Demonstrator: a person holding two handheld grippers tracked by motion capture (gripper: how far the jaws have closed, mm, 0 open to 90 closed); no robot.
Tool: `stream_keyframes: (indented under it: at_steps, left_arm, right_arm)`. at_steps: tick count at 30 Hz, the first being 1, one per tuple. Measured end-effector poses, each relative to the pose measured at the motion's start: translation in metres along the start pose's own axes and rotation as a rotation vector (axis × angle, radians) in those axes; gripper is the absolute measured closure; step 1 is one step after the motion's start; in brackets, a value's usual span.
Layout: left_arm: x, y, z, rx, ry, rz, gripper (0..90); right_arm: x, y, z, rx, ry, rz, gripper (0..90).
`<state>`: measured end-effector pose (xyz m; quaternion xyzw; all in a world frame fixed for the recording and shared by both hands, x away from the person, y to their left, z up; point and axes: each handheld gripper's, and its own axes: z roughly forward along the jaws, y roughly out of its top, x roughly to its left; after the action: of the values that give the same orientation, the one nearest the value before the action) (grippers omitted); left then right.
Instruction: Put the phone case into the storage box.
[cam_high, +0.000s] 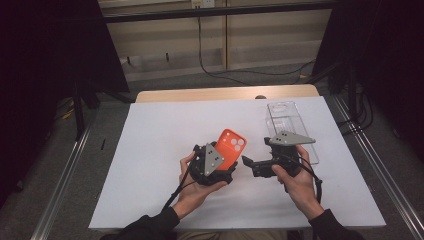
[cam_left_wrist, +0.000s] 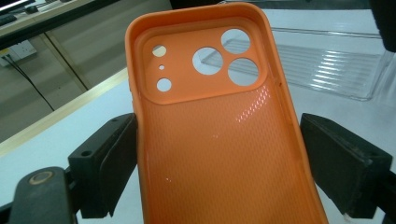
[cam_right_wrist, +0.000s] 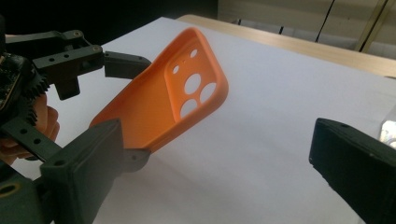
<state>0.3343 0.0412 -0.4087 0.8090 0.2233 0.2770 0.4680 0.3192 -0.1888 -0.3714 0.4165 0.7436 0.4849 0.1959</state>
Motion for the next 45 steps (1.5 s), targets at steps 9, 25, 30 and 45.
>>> stream_keyframes:
  at_steps: [9, 25, 30, 45]
  left_arm:
    - [-0.005, 0.000, 0.000, -0.005, 0.018, 0.029, 13.8]
    - [-0.013, 0.001, 0.004, -0.012, 0.037, 0.066, 13.9]
    - [-0.013, 0.000, 0.005, -0.021, 0.051, 0.059, 13.9]
    - [-0.015, 0.000, 0.005, -0.020, 0.064, 0.070, 13.9]
  right_arm:
    - [-0.003, 0.004, 0.005, 0.047, -0.024, 0.041, 5.7]
    - [-0.001, 0.013, 0.014, 0.093, -0.025, 0.072, 29.9]
    - [-0.002, 0.017, 0.015, 0.106, -0.025, 0.141, 42.1]
    - [-0.007, 0.021, 0.022, 0.179, 0.012, 0.301, 68.4]
